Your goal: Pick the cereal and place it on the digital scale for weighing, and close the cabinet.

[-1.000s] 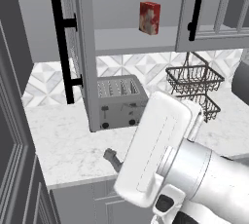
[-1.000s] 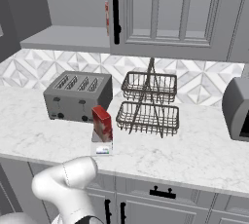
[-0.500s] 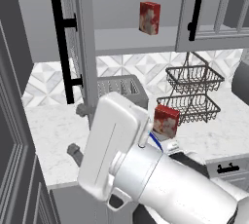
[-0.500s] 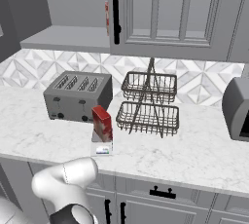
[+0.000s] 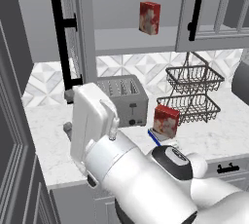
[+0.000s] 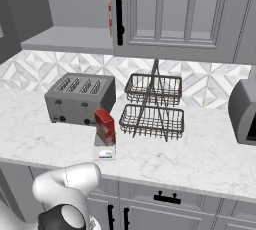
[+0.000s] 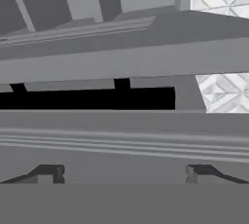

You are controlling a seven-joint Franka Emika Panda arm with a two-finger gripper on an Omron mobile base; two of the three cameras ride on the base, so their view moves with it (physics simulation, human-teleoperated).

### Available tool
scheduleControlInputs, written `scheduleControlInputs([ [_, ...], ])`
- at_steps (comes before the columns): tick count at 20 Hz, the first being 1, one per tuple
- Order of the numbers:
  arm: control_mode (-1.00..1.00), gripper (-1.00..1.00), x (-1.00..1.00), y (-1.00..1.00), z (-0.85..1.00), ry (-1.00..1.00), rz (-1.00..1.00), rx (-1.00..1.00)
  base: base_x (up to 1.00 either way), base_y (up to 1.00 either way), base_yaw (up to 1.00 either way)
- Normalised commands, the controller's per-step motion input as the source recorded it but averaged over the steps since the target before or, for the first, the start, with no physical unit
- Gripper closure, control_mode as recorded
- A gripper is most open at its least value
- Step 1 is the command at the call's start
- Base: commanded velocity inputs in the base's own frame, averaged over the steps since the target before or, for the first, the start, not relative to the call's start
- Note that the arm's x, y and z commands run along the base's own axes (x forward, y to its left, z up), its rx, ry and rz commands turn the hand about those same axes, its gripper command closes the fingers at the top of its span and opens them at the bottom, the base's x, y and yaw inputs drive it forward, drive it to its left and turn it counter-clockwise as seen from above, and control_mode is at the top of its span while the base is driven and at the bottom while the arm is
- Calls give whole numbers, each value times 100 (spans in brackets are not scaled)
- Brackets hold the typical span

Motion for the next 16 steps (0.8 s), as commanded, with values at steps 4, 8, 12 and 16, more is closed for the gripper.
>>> scheduleControlInputs([
  [4, -100, -100, 62, 16, -16, 0, -34, -14, 0, 0, 0],
  [8, -100, -100, 71, 34, -26, 0, -28, -14, 0, 0, 0],
  [12, -100, -100, 94, 3, -47, 0, -25, -9, 0, 0, 0],
  [16, -100, -100, 88, 0, -51, 0, -22, -3, 0, 0, 0],
])
